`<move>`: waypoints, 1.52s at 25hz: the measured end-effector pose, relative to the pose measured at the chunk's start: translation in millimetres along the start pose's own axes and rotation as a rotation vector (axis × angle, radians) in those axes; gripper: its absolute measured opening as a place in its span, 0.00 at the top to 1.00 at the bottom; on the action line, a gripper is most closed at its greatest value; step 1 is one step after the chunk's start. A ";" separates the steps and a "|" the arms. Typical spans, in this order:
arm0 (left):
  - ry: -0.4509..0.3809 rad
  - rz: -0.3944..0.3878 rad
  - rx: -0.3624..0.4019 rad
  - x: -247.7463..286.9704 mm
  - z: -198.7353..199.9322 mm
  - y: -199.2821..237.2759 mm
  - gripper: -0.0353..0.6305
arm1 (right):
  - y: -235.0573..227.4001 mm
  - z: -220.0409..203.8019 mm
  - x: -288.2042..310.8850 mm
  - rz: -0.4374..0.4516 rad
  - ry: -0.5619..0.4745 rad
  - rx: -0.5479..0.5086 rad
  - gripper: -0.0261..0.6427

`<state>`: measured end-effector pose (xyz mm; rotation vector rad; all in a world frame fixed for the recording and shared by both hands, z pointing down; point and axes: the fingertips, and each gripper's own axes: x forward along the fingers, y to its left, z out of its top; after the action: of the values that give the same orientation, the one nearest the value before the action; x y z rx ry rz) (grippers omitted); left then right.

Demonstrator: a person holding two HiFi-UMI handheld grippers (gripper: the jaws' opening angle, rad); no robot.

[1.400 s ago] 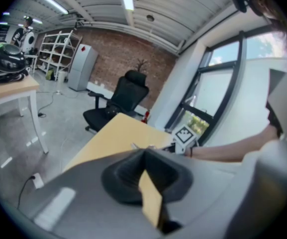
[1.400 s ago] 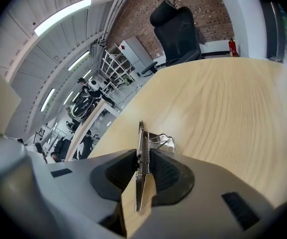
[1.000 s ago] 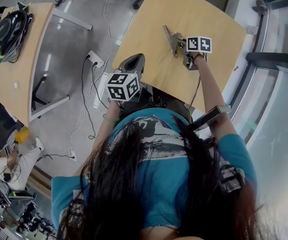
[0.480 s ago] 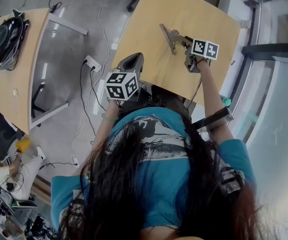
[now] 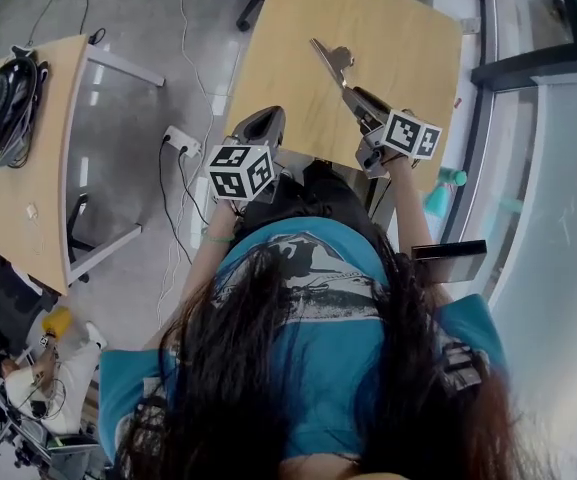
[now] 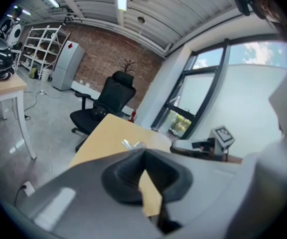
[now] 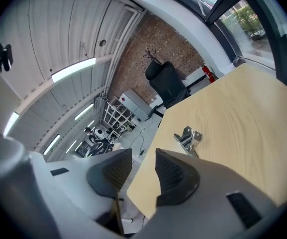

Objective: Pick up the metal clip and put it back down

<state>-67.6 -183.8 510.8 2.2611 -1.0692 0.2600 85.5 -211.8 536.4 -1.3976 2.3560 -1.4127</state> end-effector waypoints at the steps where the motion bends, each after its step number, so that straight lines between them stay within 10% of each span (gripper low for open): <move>1: 0.004 -0.011 0.001 -5.0 -3.6 -0.8 0.94 | 9.7 -6.4 -7.0 0.004 -0.020 0.009 0.73; 21: 0.049 -0.183 0.035 -47.5 -69.2 -74.1 0.94 | 78.5 -127.7 -112.7 -0.049 -0.110 0.097 0.90; 38: 0.032 -0.050 0.029 -156.6 -190.3 -177.1 0.94 | 98.7 -249.5 -276.1 0.023 -0.017 0.079 0.92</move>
<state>-21.2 116.1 516.5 2.2982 -0.9975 0.2916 67.1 171.6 506.9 -1.3531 2.2717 -1.4647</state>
